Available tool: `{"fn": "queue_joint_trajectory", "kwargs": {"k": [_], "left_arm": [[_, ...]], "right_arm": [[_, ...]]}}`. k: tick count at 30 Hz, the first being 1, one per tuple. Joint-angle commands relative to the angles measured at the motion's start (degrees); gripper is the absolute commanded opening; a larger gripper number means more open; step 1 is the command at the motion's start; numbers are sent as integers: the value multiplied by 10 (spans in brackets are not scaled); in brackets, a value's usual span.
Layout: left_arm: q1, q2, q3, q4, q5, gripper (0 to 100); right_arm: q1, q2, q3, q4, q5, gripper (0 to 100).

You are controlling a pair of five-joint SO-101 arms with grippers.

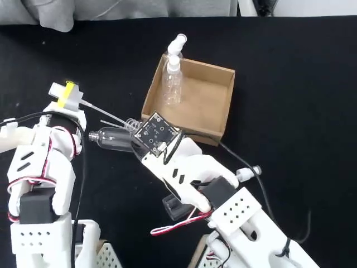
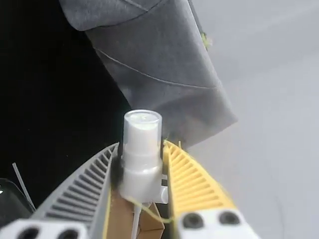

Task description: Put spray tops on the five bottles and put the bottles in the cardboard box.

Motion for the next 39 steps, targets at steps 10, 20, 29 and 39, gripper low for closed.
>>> {"fn": "queue_joint_trajectory", "kwargs": {"k": [10,20,29,39], "left_arm": [[67,-6,10,-9,-33,28],[95,-6,25,-12,-34,28],[120,-6,26,-9,-34,28],[126,-6,37,-10,-34,28]], "right_arm": [[13,-23,-4,-23,5,53],[16,-23,-4,-24,6,53],[17,-23,-4,-24,8,53],[17,-23,-4,-24,8,53]]}}
